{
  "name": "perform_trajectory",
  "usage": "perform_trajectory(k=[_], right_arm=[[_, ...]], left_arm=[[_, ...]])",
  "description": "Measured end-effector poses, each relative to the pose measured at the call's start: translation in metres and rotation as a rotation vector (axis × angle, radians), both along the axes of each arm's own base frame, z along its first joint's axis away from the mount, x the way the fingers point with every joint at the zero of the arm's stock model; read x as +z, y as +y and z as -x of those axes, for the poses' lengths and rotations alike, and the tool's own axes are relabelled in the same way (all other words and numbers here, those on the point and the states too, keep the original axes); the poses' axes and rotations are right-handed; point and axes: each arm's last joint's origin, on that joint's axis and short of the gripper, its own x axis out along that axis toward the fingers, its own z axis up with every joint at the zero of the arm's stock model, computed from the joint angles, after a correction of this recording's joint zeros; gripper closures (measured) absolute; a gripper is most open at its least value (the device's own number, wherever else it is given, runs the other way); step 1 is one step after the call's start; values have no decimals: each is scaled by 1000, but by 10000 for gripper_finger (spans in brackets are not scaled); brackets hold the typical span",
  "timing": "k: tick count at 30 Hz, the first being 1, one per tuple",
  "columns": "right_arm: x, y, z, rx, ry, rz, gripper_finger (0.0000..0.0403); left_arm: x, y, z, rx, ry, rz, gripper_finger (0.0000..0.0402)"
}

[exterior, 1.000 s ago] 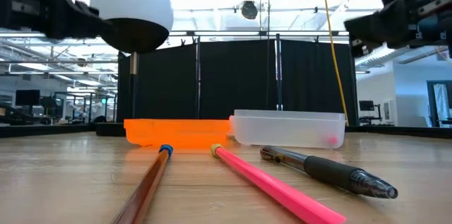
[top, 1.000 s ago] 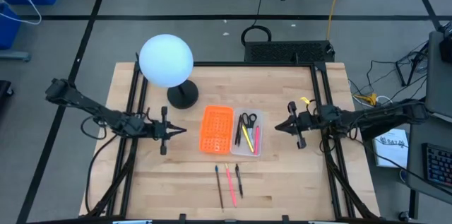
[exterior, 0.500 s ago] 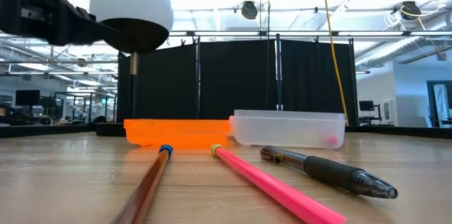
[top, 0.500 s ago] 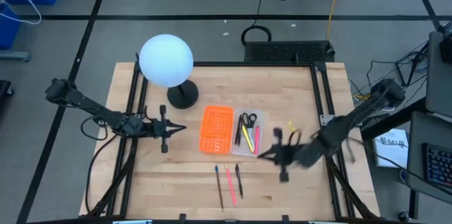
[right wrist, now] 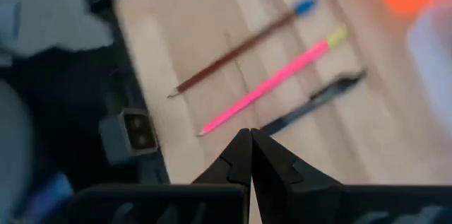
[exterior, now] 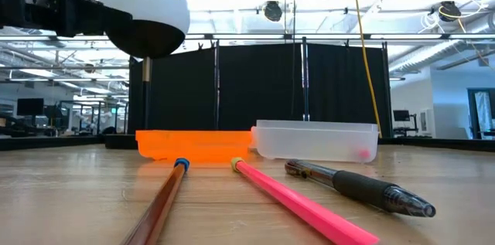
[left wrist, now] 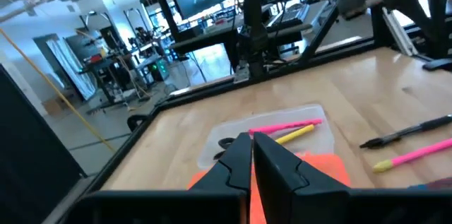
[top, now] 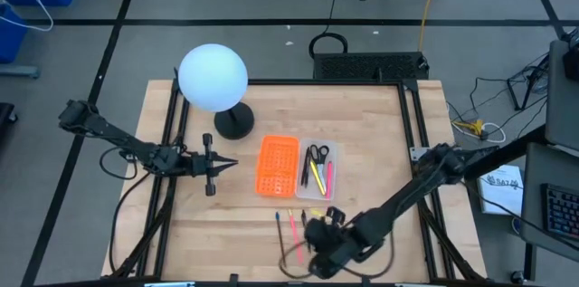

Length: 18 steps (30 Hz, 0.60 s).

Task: Pick & place school supplies into a supply box
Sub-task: Put the black pen into the orange supply box

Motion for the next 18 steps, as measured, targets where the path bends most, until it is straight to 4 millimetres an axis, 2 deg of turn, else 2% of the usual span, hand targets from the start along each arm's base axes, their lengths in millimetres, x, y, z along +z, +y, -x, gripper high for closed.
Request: perform_trajectory(k=[3, 6, 9, 13, 18], right_arm=[[-18, -4, -8, -153, 65, -67, 403], [-26, -10, -14, -265, 74, -97, 403], [-29, -15, -19, -280, 59, -78, 395], [-34, -23, -26, -319, 58, -74, 354], [-51, -33, -37, -413, 114, -110, 297]], left_arm=[[-1, 0, 0, 0, 9, -7, 388], [-1, 0, 0, 0, 13, -9, 396], [-2, 0, 0, 0, 22, -12, 396], [-3, 0, 0, 0, 34, -17, 376], [-5, 0, 0, -1, 52, -35, 357]])
